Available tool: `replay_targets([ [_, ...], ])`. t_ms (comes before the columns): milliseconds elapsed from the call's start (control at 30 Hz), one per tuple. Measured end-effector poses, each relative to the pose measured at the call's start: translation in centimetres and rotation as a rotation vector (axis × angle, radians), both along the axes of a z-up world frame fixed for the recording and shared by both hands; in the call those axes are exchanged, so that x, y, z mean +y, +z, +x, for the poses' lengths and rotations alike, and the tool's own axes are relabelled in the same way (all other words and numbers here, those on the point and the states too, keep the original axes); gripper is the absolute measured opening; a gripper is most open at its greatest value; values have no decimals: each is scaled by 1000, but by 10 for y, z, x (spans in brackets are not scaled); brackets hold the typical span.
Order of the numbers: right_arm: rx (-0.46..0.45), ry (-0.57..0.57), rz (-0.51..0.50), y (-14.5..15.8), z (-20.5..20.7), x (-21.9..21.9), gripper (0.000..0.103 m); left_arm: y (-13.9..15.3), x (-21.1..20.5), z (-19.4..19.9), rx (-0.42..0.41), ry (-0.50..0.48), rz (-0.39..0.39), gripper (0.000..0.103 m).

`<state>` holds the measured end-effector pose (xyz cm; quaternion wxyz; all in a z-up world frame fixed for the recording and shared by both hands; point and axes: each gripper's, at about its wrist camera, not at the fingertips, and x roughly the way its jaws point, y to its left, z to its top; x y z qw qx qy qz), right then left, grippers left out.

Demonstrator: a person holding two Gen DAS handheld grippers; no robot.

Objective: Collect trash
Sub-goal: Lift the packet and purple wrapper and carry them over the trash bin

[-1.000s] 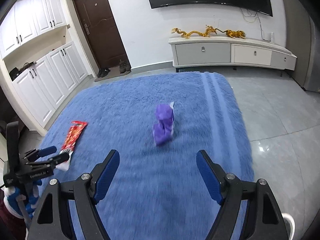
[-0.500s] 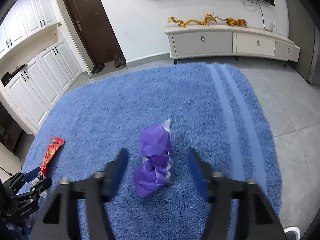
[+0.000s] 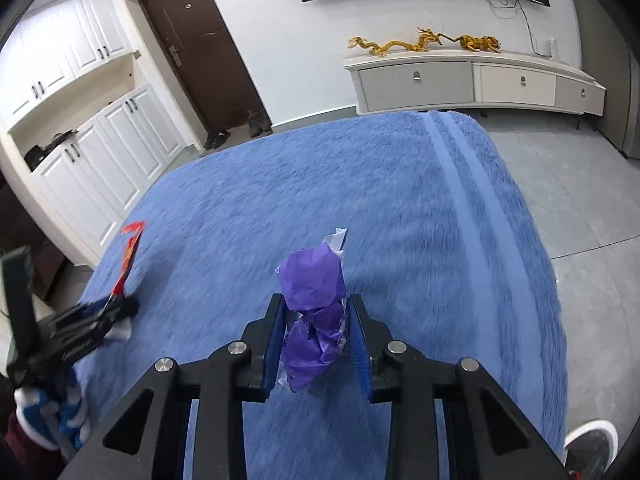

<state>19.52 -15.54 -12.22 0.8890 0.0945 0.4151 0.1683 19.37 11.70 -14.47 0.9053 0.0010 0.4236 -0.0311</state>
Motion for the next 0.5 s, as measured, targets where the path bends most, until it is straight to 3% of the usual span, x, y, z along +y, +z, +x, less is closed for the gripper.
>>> replay_targets([
  [67, -10, 14, -2, 6, -15, 1, 29, 5, -4, -7, -13, -3, 10, 24],
  [500, -61, 42, -42, 33, -95, 6, 29, 60, -45, -90, -192, -65, 99, 22],
])
